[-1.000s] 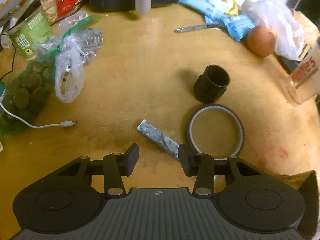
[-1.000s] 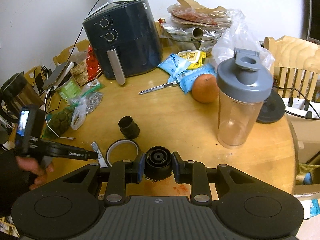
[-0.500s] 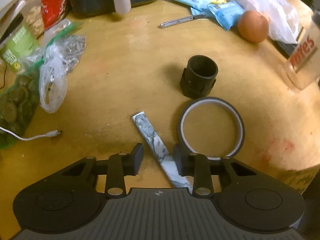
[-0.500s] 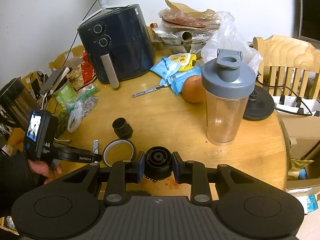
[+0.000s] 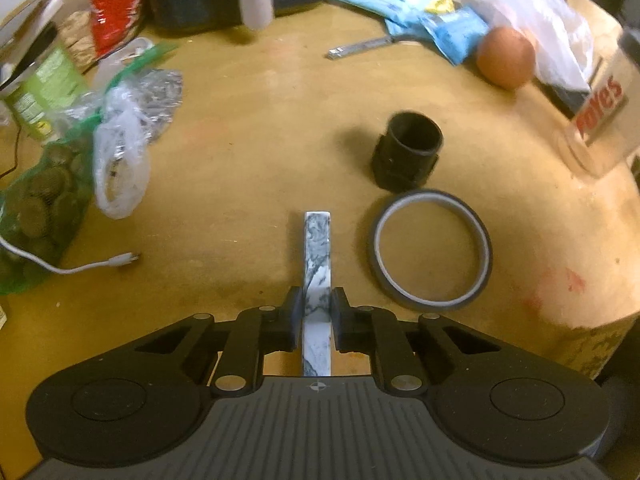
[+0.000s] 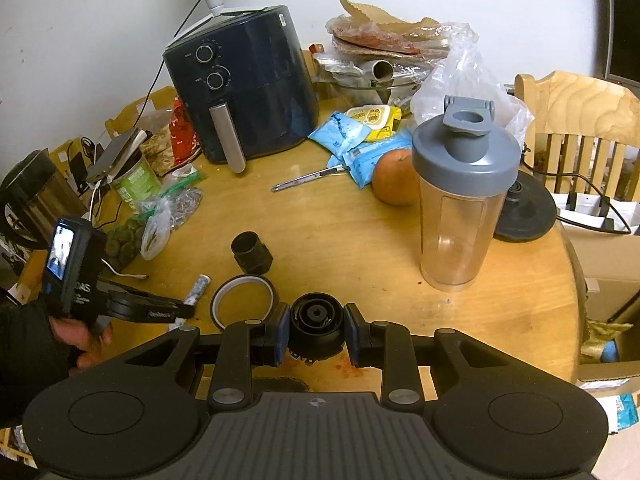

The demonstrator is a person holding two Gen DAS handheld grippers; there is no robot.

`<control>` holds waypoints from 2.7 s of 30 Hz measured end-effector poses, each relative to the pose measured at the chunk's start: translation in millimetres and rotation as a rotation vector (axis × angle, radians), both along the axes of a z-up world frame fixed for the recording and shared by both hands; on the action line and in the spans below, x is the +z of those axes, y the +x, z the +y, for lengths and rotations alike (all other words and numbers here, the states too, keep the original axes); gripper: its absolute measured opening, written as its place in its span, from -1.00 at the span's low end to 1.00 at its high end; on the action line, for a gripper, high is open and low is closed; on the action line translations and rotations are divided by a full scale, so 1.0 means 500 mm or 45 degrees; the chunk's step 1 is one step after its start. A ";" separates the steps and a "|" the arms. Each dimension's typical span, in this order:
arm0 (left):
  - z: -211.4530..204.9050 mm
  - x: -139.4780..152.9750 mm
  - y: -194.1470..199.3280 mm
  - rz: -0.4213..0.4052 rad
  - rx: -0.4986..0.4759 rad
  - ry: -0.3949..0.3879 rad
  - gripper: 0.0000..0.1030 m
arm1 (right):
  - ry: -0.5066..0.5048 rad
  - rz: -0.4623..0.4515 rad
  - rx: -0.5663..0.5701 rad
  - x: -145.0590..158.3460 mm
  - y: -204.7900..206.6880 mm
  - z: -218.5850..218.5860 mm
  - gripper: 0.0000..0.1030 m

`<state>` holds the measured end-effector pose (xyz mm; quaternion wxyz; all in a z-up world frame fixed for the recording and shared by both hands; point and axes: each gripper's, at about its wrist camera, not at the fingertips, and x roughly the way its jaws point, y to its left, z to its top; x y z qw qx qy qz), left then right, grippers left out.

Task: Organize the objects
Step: 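Grasp the grey foil strip with the left gripper while the right holds the knob cap, then carry the foil strip into the box and release it while the right holds the knob cap, then lower the black knob cap into the box and open the right gripper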

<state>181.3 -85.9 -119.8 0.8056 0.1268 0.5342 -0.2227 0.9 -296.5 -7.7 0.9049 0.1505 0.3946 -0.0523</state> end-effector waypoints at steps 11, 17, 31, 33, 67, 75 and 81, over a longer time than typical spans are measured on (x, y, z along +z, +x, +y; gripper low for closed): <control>0.031 0.073 -0.020 -0.088 0.026 -0.081 -0.70 | 0.014 0.000 0.051 -0.003 0.010 0.009 -0.40; 0.036 0.111 -0.043 -0.153 0.037 -0.100 -0.70 | 0.017 -0.009 0.085 0.000 0.014 0.012 -0.40; 0.067 0.206 -0.100 -0.180 0.092 -0.294 -0.70 | 0.027 -0.037 0.151 0.004 0.004 0.015 -0.40; 0.069 0.213 -0.110 -0.172 0.099 -0.319 -0.70 | 0.030 -0.041 0.160 0.005 0.002 0.016 -0.40; 0.051 0.221 -0.316 -0.030 0.153 -0.436 -0.26 | 0.069 -0.074 0.297 0.009 -0.055 0.025 -0.40; 0.062 0.225 -0.331 -0.112 0.249 -0.299 -0.04 | 0.081 -0.069 0.330 0.005 -0.069 0.037 -0.40; 0.069 0.224 -0.345 -0.154 0.280 -0.197 0.07 | 0.089 -0.061 0.373 0.001 -0.070 0.053 -0.40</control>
